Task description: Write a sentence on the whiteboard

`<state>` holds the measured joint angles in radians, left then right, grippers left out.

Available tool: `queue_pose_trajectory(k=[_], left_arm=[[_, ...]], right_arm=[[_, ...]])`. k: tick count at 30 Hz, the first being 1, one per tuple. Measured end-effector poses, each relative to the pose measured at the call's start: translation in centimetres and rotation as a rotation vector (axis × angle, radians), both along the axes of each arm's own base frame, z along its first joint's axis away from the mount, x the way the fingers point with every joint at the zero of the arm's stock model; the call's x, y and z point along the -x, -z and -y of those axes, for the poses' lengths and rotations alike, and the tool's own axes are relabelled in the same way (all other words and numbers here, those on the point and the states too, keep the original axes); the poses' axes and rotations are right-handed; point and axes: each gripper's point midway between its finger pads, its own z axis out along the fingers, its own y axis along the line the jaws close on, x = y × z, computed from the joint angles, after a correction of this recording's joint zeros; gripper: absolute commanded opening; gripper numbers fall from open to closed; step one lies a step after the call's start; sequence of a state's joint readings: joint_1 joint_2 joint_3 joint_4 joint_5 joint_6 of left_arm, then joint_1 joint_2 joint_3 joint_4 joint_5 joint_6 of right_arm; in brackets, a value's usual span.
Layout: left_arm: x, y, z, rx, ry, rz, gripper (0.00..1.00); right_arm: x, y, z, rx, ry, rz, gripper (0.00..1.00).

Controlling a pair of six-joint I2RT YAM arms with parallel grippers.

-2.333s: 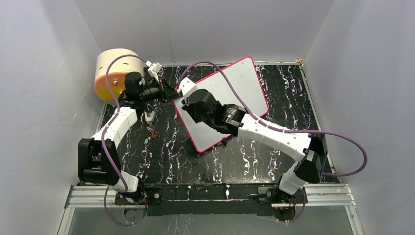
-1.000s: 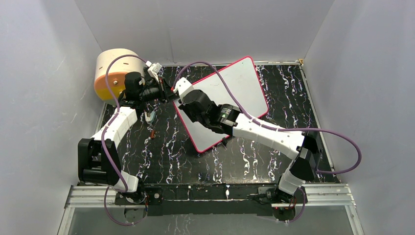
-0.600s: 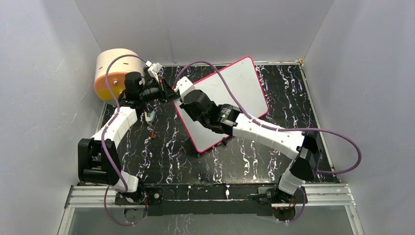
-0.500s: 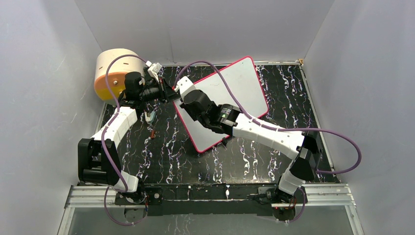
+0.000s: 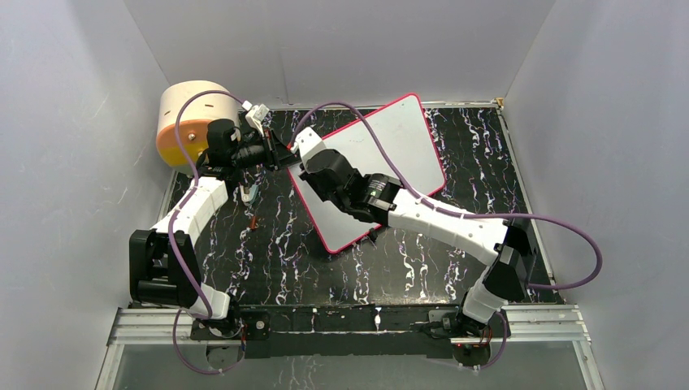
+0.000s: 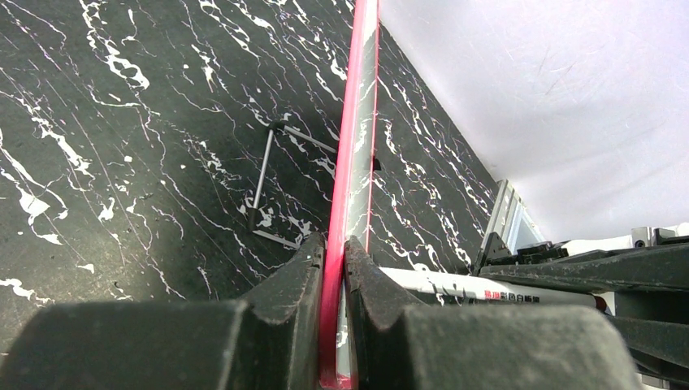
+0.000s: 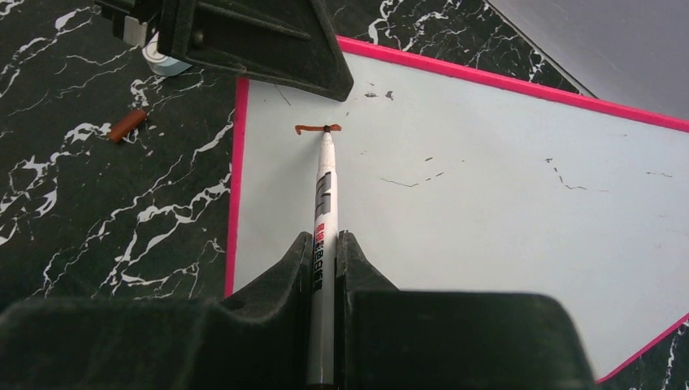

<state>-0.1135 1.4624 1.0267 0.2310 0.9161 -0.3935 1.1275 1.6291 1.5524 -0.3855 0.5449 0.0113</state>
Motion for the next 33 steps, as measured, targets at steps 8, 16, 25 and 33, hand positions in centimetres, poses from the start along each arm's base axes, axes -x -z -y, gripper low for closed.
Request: queue_pose_trajectory(k=[8,16,25,33], left_arm=[[0.03,-0.03,0.07,0.000,0.002,0.001,0.00],[0.02,-0.05,0.07,0.000,0.002,0.001,0.00],[0.03,-0.05,0.07,0.000,0.002,0.000,0.00],[0.03,-0.05,0.07,0.000,0.002,0.000,0.00]], right_arm=[[0.98,-0.46,-0.84,-0.043,-0.069,-0.023,0.00],[1.03,-0.42,-0.87,-0.043,-0.072,-0.025,0.00],[0.95,-0.40,-0.81,-0.040,-0.067,-0.022,0.00],[0.92,-0.06,-0.86,-0.032,-0.066,-0.026,0.00]])
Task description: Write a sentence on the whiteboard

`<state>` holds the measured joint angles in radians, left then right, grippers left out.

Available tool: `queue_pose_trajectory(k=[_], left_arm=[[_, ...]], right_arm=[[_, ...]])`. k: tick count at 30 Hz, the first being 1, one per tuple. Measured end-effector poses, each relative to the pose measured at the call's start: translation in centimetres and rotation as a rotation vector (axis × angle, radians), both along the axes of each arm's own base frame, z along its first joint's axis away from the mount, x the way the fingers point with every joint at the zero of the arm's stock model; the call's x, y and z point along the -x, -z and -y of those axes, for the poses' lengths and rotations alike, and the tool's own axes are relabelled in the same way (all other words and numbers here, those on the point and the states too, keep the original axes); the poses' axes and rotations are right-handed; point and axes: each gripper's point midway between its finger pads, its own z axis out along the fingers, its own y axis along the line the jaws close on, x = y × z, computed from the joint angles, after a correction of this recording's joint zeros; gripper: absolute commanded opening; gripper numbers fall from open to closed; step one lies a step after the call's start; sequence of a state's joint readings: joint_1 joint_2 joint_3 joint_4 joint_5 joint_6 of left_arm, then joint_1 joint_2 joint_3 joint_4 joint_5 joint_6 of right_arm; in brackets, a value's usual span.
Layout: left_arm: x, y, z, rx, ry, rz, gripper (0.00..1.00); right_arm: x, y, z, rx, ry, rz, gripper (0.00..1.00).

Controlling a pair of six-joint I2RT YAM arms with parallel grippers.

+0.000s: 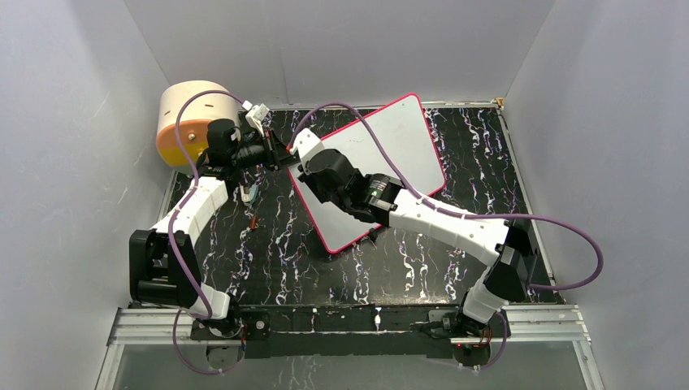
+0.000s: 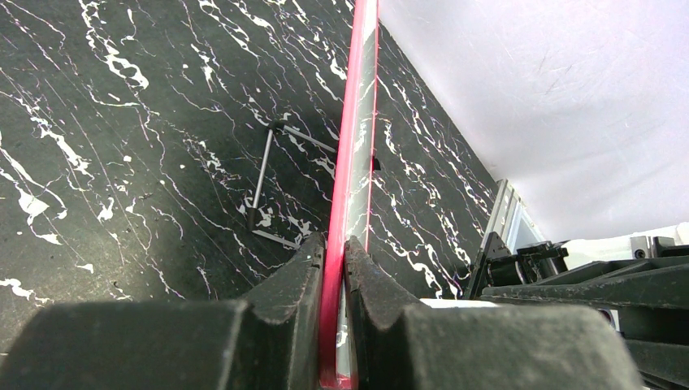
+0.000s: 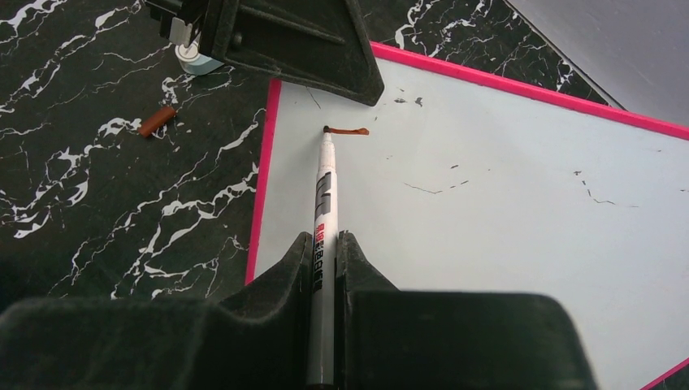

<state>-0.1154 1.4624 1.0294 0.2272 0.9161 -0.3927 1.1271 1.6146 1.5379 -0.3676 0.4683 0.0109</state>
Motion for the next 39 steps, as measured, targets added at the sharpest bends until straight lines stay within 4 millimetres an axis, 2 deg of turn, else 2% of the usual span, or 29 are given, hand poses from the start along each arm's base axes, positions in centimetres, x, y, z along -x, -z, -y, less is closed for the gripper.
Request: queue_pose_trajectory(k=[21,39], left_arm=[[0.0,0.1,0.0,-0.002,-0.003,-0.002,0.00],[-0.1,0.1,-0.1,-0.005,-0.005,0.000,0.00]], right_arm=[[0.3,1.1,0.6,0.052,0.002,-0.027,0.00],[1.6,3.3,2.2,0.135,0.004,-0.109,0.00]])
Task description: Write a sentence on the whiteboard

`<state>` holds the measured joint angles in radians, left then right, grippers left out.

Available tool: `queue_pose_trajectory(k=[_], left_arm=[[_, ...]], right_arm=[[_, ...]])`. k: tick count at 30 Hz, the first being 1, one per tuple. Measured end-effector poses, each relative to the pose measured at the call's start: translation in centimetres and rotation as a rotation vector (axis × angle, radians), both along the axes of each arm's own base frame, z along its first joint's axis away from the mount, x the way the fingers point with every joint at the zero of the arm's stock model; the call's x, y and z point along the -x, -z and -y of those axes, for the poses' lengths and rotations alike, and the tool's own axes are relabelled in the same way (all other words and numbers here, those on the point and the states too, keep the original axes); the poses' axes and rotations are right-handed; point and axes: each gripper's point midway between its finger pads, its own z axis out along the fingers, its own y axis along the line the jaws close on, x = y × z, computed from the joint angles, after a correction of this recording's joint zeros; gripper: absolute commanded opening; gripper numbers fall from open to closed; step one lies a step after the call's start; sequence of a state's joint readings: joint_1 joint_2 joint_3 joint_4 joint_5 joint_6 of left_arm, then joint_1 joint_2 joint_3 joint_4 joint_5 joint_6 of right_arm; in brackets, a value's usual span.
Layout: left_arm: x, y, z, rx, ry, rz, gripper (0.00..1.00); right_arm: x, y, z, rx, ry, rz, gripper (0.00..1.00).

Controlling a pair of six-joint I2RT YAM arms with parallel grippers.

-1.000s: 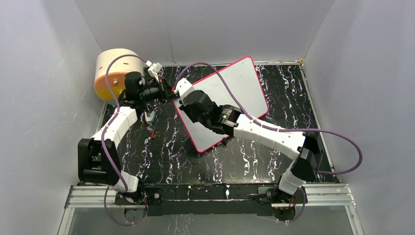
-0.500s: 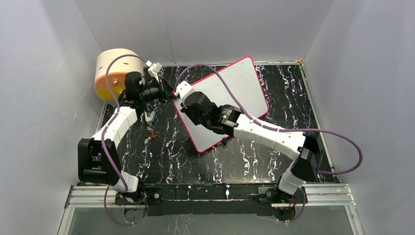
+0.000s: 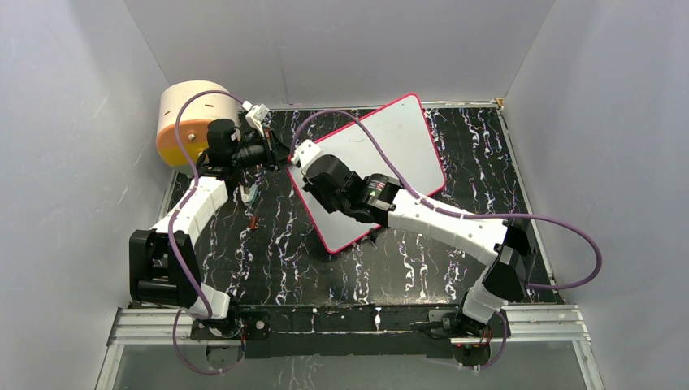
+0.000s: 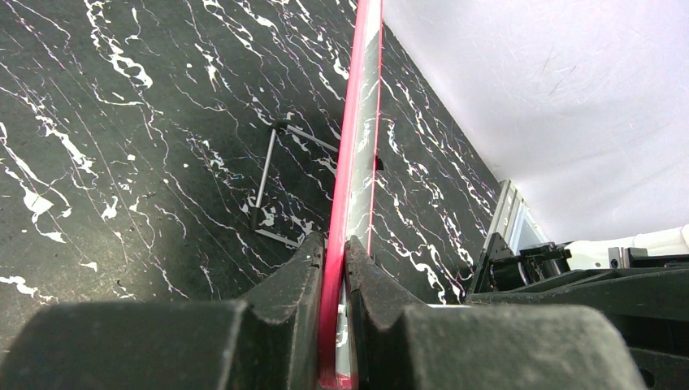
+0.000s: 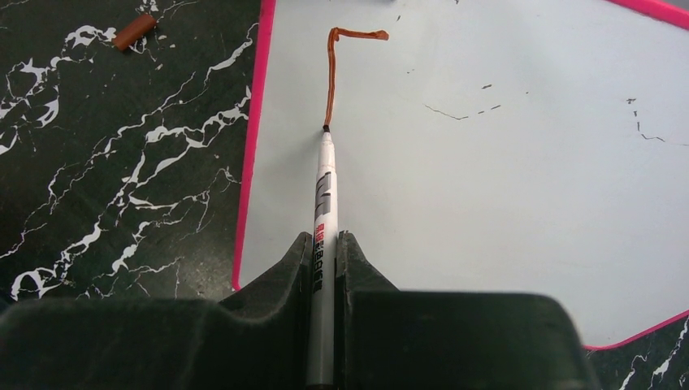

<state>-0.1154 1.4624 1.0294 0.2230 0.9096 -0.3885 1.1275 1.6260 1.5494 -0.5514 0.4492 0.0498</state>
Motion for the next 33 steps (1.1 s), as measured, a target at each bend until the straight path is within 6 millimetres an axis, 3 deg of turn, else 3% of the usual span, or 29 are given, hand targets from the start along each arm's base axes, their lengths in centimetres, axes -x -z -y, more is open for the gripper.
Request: queue_pose_trajectory(k=[14,33], left_arm=[[0.0,0.0,0.0,0.001,0.003,0.001,0.00],[0.0,0.0,0.0,0.001,0.004,0.002,0.00]], right_arm=[[-0.5,-2.0,-0.3,-0.112,0.012,0.066,0.00],[-0.6,-1.8,-0.5,-0.118,0.013,0.073,0.00]])
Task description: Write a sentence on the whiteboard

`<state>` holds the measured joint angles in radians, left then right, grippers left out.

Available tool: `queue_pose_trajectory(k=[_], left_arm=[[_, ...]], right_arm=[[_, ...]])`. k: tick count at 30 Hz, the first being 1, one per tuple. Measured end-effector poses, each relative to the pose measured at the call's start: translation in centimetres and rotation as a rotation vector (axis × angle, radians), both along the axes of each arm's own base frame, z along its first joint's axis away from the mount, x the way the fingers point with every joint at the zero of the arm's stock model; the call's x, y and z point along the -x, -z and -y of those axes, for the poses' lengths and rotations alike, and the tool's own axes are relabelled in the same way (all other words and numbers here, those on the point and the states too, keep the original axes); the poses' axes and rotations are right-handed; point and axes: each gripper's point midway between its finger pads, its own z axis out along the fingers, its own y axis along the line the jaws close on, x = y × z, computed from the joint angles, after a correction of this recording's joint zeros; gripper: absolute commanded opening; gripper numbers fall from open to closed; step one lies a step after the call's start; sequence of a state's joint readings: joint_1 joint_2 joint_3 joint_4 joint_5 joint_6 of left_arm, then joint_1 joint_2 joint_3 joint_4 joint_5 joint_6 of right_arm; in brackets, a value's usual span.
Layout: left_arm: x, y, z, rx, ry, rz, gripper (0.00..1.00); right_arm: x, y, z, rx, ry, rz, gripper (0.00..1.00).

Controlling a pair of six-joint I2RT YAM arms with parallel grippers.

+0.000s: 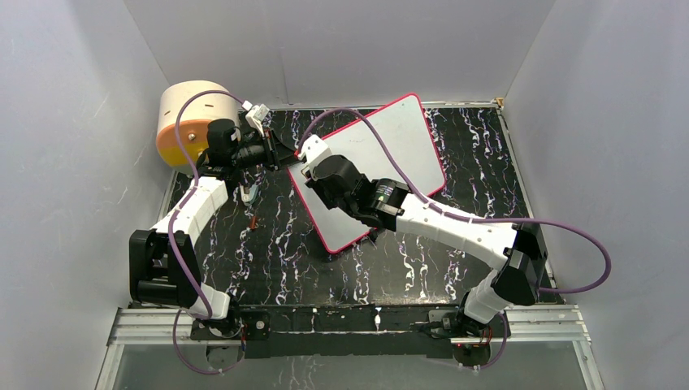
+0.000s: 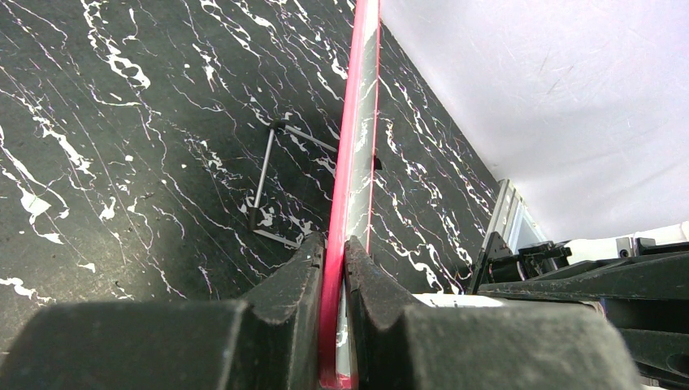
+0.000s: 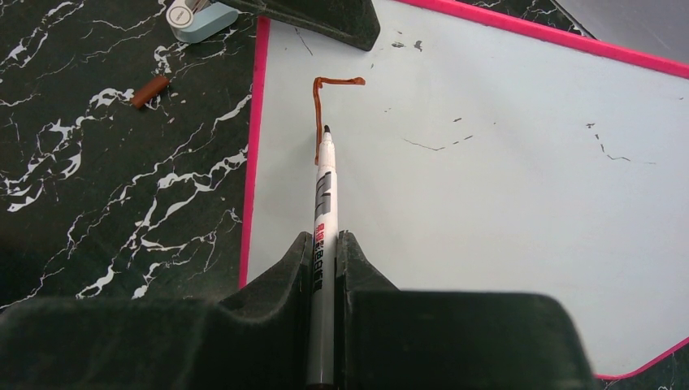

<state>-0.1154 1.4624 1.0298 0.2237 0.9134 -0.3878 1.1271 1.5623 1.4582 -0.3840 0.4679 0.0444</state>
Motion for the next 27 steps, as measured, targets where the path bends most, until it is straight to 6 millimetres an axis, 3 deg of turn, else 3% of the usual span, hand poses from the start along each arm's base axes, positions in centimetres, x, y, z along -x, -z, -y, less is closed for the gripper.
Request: queue_pose_trajectory(k=[27], left_arm=[[0.00,0.02,-0.01,-0.001,0.001,0.002,0.00]], right_arm=[[-0.59,0.51,0.10,0.018,0.023,0.010,0.00]])
